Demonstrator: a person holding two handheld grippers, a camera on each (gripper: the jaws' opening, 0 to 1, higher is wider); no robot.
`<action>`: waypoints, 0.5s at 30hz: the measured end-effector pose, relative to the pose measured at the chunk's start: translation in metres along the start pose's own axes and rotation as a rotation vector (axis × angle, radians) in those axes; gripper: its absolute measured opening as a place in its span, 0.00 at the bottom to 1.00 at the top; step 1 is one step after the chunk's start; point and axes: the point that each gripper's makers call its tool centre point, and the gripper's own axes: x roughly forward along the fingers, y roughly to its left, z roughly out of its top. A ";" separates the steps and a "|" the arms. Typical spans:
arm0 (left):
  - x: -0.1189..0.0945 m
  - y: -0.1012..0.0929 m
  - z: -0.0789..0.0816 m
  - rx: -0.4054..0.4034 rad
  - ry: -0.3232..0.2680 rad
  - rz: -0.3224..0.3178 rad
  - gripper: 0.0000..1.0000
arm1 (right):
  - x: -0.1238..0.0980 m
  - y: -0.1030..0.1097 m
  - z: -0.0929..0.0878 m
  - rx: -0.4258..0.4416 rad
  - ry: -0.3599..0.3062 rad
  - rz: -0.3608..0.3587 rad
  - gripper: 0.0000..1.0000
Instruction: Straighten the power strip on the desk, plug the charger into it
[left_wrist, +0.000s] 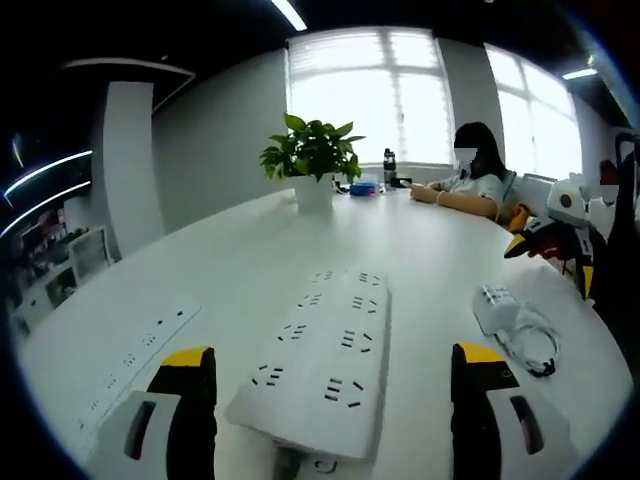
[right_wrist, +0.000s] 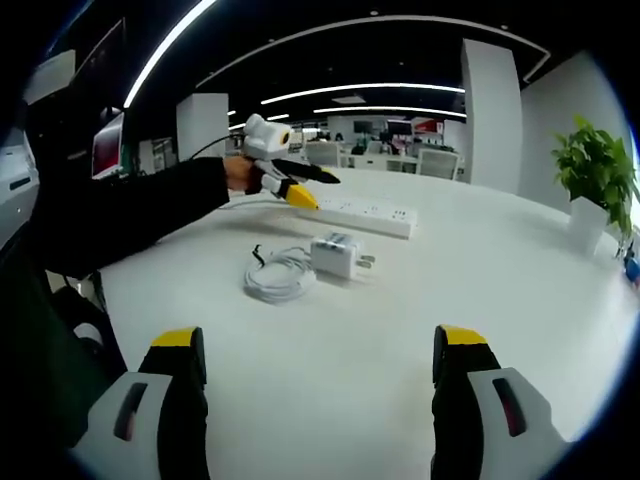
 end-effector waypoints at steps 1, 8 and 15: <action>-0.001 0.000 -0.001 0.000 -0.001 0.003 0.99 | 0.000 0.000 0.000 -0.001 0.002 -0.001 0.94; -0.015 0.009 -0.003 -0.033 -0.021 0.045 0.99 | -0.002 -0.001 0.005 -0.014 -0.002 -0.005 0.94; -0.033 0.005 -0.008 -0.052 -0.031 0.096 0.99 | 0.000 0.007 0.008 -0.019 -0.011 0.010 0.94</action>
